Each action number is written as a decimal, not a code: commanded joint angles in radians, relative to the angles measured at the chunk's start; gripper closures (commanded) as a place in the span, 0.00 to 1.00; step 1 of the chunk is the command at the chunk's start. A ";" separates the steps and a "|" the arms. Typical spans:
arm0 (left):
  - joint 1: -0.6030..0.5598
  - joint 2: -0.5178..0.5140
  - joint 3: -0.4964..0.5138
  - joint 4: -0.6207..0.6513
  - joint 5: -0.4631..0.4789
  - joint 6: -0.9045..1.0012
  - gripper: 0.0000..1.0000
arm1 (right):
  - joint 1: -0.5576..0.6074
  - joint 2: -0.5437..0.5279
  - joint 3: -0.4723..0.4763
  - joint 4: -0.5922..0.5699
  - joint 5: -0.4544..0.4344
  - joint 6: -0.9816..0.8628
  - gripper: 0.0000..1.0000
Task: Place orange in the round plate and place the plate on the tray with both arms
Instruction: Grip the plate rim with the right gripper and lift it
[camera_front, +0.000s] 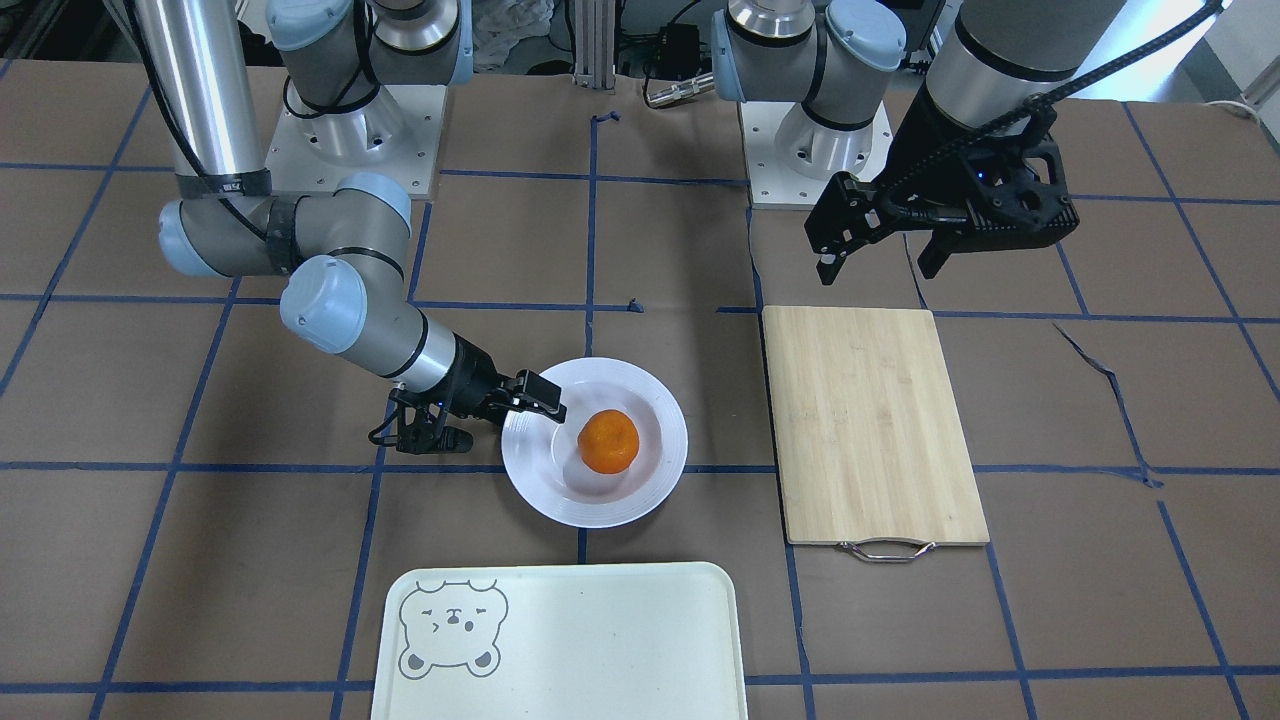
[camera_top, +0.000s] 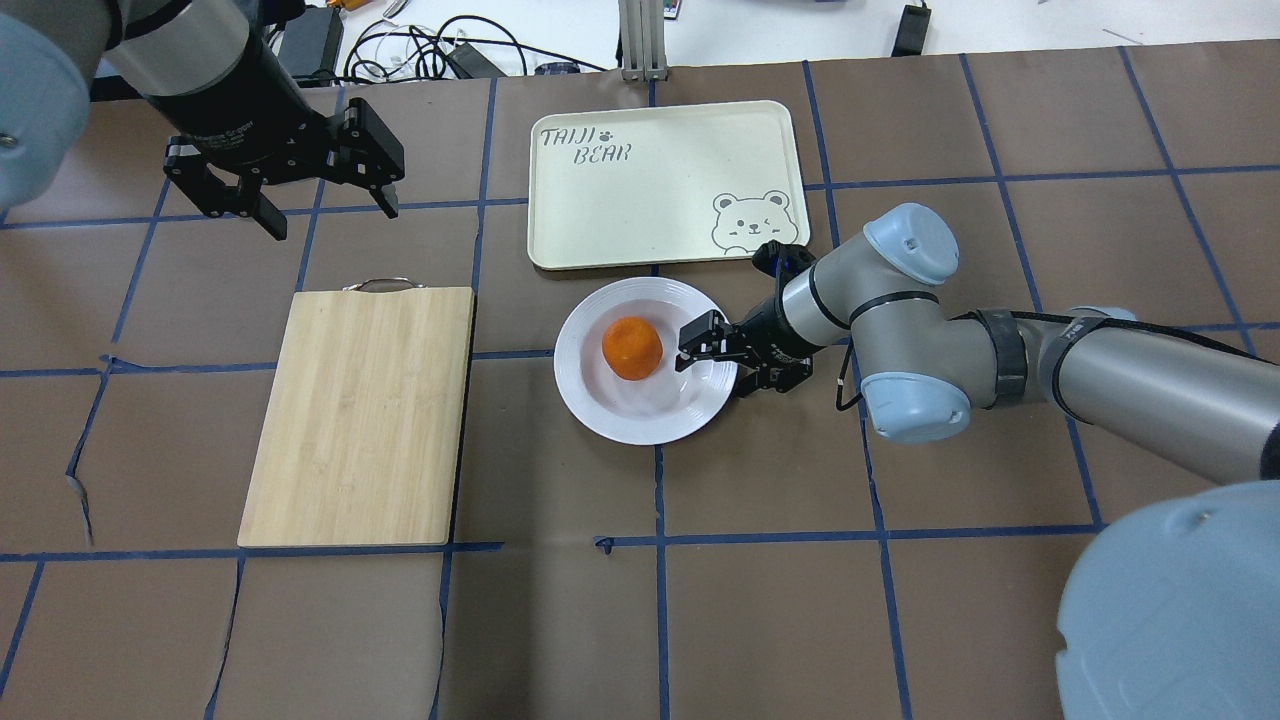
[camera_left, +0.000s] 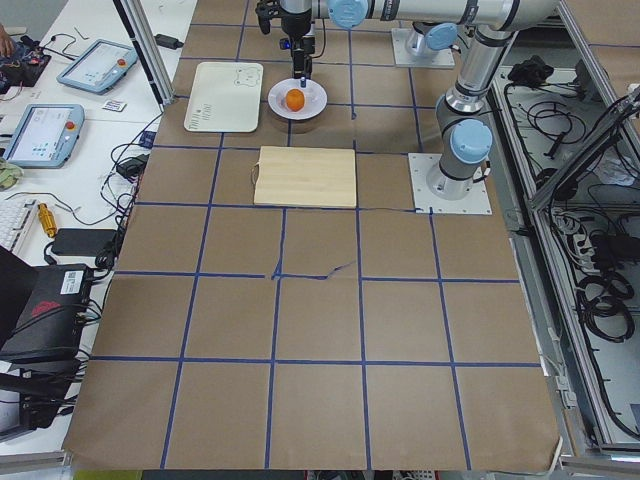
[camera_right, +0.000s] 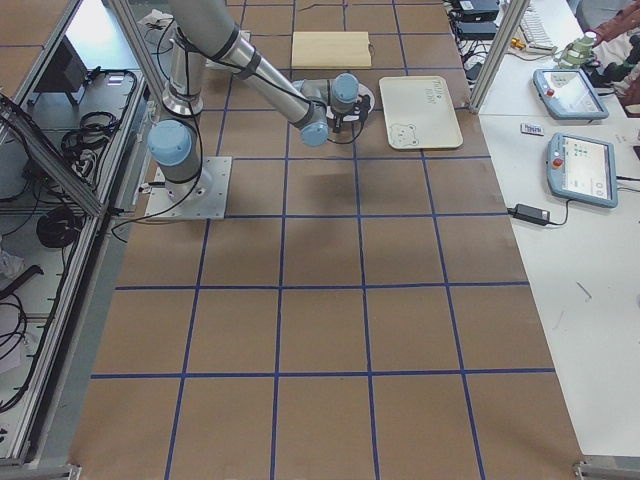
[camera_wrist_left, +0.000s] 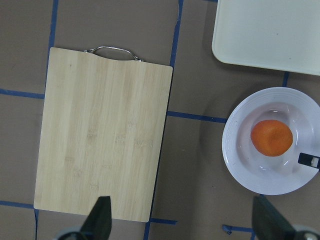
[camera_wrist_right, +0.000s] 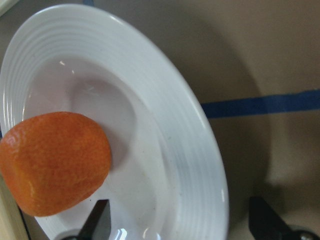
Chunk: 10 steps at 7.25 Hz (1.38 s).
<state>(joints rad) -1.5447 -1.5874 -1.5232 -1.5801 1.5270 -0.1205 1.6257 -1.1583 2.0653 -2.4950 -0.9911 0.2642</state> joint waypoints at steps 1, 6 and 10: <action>0.000 0.004 -0.005 -0.001 -0.001 0.002 0.00 | 0.003 0.009 0.001 -0.001 -0.004 0.088 0.18; 0.000 0.006 -0.005 -0.001 0.002 0.001 0.00 | 0.006 0.011 -0.005 -0.008 -0.017 0.079 0.67; 0.000 0.007 -0.005 -0.001 0.009 0.001 0.00 | 0.002 -0.003 -0.020 -0.039 -0.014 0.105 0.77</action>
<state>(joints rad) -1.5447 -1.5805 -1.5279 -1.5815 1.5332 -0.1197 1.6312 -1.1530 2.0547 -2.5145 -1.0071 0.3524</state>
